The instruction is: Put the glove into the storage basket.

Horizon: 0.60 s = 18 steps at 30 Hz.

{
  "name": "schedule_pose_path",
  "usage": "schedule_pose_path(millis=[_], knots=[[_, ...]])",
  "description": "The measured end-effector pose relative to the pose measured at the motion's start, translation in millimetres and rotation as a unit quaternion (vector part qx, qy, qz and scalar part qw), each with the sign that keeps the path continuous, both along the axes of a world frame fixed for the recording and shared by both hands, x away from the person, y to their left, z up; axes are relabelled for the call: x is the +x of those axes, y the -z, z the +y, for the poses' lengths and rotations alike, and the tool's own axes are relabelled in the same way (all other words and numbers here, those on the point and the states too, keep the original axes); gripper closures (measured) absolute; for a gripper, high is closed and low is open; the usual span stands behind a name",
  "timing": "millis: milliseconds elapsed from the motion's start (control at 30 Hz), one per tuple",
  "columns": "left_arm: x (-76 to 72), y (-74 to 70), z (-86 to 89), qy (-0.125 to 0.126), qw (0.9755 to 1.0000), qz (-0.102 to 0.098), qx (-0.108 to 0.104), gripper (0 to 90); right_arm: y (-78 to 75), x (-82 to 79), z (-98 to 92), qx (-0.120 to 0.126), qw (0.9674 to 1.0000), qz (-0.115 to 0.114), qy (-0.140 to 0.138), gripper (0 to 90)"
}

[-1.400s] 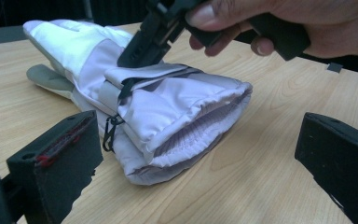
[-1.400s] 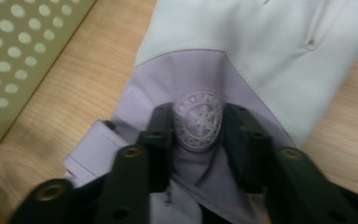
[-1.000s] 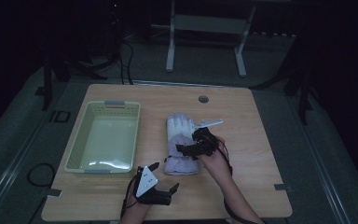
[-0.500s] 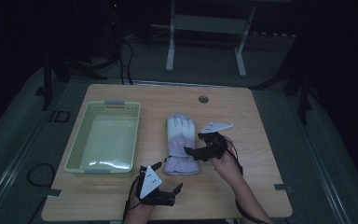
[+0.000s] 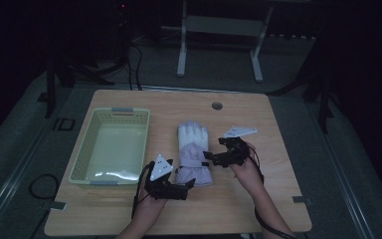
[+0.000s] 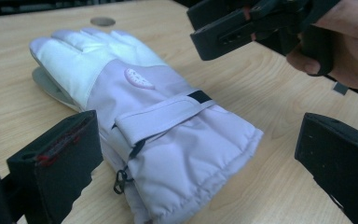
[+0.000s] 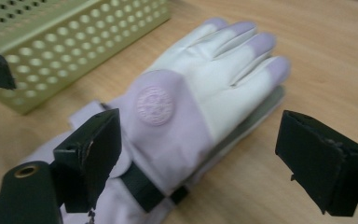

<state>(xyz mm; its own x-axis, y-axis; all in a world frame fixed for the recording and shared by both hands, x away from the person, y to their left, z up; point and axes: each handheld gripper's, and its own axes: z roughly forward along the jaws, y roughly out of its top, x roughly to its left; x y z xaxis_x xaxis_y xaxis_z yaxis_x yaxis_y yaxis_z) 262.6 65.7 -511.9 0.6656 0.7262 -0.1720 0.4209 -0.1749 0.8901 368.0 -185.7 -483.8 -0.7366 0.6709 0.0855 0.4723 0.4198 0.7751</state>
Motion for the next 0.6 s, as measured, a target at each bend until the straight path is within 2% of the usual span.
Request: schedule_pose_path(millis=[67, 100, 200, 300, 333, 433, 533, 600], knots=[[5.5, -3.0, -3.2, -0.003, 1.0, 0.003, 0.002, 0.7, 0.8, 2.6, -1.1, 0.001, 1.0, -0.003, -0.006, 14.4], [8.0, -4.9, -6.2, -0.004, 1.0, 0.003, 0.007, 0.7, 2.0, 5.0, -2.3, -0.001, 0.9999, -0.011, 0.0, 14.5], [15.6, -9.2, -14.6, -0.005, 0.9998, -0.001, 0.02, 0.7, 3.3, 8.5, -4.0, 0.004, 1.0, -0.005, 0.002, 14.4], [25.5, -10.7, -20.8, -0.007, 0.9995, 0.011, 0.03, 0.7, 4.6, 13.2, -5.5, 0.002, 1.0, -0.003, 0.005, 14.4], [28.0, -11.3, -21.9, -0.005, 0.9996, 0.015, 0.025, 0.7, 4.7, 14.8, -6.1, 0.005, 1.0, 0.0, 0.006, 14.3], [34.2, -12.1, -27.2, -0.005, 0.9992, 0.023, 0.032, 0.7, 5.0, 19.6, -6.6, 0.017, 0.9998, 0.0, 0.012, 14.1], [39.4, -8.5, -31.3, -0.014, 0.9978, 0.046, 0.045, 0.7, 8.2, 26.9, -4.6, 0.033, 0.9991, 0.017, 0.022, 13.4], [40.1, -6.3, -32.3, -0.019, 0.9973, 0.048, 0.052, 0.7, 12.9, 32.4, -2.6, 0.058, 0.9976, 0.031, 0.022, 10.9]])
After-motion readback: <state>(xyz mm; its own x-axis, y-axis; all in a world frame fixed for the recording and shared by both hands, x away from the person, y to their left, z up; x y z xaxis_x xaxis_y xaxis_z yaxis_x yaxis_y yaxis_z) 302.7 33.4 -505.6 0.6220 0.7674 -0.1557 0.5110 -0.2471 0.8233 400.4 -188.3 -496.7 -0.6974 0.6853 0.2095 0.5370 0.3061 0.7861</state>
